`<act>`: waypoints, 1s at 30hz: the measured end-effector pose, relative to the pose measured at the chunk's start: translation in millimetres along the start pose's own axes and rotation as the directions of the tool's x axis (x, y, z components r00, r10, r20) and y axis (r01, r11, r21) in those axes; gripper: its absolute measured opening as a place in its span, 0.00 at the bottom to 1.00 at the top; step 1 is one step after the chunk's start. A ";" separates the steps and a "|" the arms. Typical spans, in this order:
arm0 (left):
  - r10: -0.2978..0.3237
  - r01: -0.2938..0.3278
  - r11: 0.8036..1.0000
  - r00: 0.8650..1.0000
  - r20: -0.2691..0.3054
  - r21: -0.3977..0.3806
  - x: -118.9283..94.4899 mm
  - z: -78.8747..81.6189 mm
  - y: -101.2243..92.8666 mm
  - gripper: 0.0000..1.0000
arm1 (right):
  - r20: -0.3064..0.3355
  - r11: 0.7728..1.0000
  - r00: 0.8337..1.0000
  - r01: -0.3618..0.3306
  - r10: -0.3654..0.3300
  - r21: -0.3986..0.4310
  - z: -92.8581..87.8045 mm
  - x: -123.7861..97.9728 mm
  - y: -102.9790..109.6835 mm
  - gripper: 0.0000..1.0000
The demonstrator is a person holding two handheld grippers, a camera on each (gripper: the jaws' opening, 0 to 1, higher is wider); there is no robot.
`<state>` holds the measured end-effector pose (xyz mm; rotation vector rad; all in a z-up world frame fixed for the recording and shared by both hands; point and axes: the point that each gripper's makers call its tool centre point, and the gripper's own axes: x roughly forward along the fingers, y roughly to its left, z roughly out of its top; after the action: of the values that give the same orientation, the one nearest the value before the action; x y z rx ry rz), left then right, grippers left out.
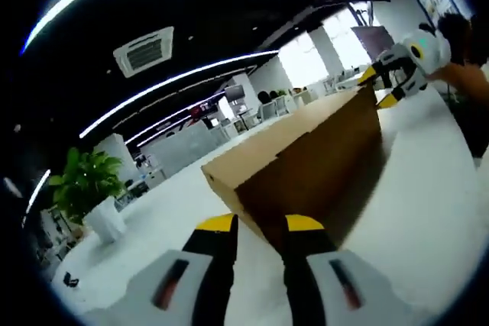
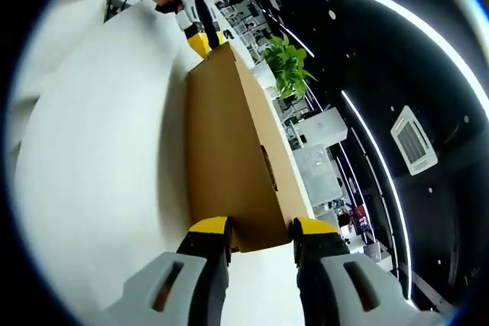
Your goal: Operate the shoe box by opening the lid, removing the specified soft item, and placing it in the target area until the item is outside and the box remains undamaged.
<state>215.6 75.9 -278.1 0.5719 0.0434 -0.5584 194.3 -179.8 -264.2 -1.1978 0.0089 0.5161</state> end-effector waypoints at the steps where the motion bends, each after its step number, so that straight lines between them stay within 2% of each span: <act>1: 0.001 -0.001 1.000 1.000 0.007 0.003 0.0 1.6 -1.7 0.22 | 0.000 1.000 1.000 0.001 -0.001 -0.001 -0.1 -0.1 0.1 0.32; 3: 0.002 -0.002 1.000 1.000 0.011 -0.006 -0.6 3.3 -5.1 0.22 | 0.001 1.000 1.000 0.001 -0.001 0.000 -0.3 -0.2 0.1 0.32; 6: 0.055 -0.055 0.991 0.998 0.008 0.124 -3.0 6.4 0.5 0.23 | 0.003 1.000 1.000 0.001 -0.001 0.003 -0.6 -0.2 0.0 0.32; 7: 0.057 -0.058 0.989 0.998 0.006 0.138 -3.1 6.6 0.4 0.23 | 0.003 1.000 1.000 0.001 -0.001 0.004 -0.6 -0.2 -0.1 0.32; 8: 0.072 -0.071 0.978 0.997 0.002 0.196 -3.6 7.1 1.1 0.24 | 0.004 1.000 1.000 -0.001 0.001 0.005 -0.7 -0.3 -0.1 0.32; 10: 0.089 -0.088 0.964 0.996 0.007 0.249 -3.5 8.4 1.6 0.25 | 0.004 1.000 1.000 -0.002 0.002 0.005 -0.7 -0.4 -0.1 0.32; 14: 0.109 -0.107 0.947 0.994 0.010 0.302 -3.4 8.6 3.0 0.34 | 0.005 1.000 1.000 -0.004 0.004 0.004 -0.9 -0.4 0.0 0.32; 15: 0.125 -0.124 0.934 0.992 0.017 0.335 -4.1 10.0 5.7 0.35 | 0.006 1.000 1.000 -0.006 0.006 0.004 -0.9 -0.6 -0.1 0.32; 16: 0.131 -0.130 0.930 0.991 0.020 0.343 -4.5 10.3 6.3 0.34 | 0.007 1.000 1.000 -0.010 0.010 0.004 -1.1 -0.7 0.0 0.32; 18: 0.119 -0.122 0.907 0.992 0.031 0.403 -5.7 12.2 5.4 0.35 | 0.012 1.000 1.000 -0.017 0.017 0.000 -1.2 -1.0 0.1 0.32; 20: 0.119 -0.123 0.866 0.992 0.038 0.485 -6.8 14.1 5.6 0.34 | 0.013 1.000 1.000 -0.020 0.020 -0.002 -1.3 -1.1 0.4 0.32; 21: 0.122 -0.121 0.831 0.992 0.035 0.543 -7.7 14.4 6.3 0.34 | 0.012 1.000 1.000 -0.022 0.022 -0.002 -1.3 -1.2 0.4 0.31; 22: 0.128 -0.121 0.811 0.991 0.028 0.572 -8.2 14.8 7.1 0.32 | 0.011 1.000 1.000 -0.022 0.022 -0.005 -1.3 -1.0 0.4 0.31; 24: 0.109 -0.091 0.796 0.994 0.006 0.598 -9.0 15.4 2.8 0.33 | 0.007 1.000 1.000 -0.020 0.020 -0.009 -1.2 -1.1 0.8 0.31; 25: 0.110 -0.097 0.795 0.994 0.016 0.599 -9.8 19.5 1.0 0.33 | 0.005 1.000 1.000 -0.017 0.017 -0.012 -1.2 -1.1 1.0 0.31; 30: 0.121 -0.068 0.707 0.992 -0.025 0.704 -7.5 18.9 2.6 0.36 | 0.002 1.000 1.000 -0.010 0.010 -0.019 -1.0 -1.3 1.4 0.31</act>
<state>208.4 71.4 -259.3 1.3438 -0.1434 -0.4404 192.8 -180.8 -265.4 -1.2164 0.0084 0.5275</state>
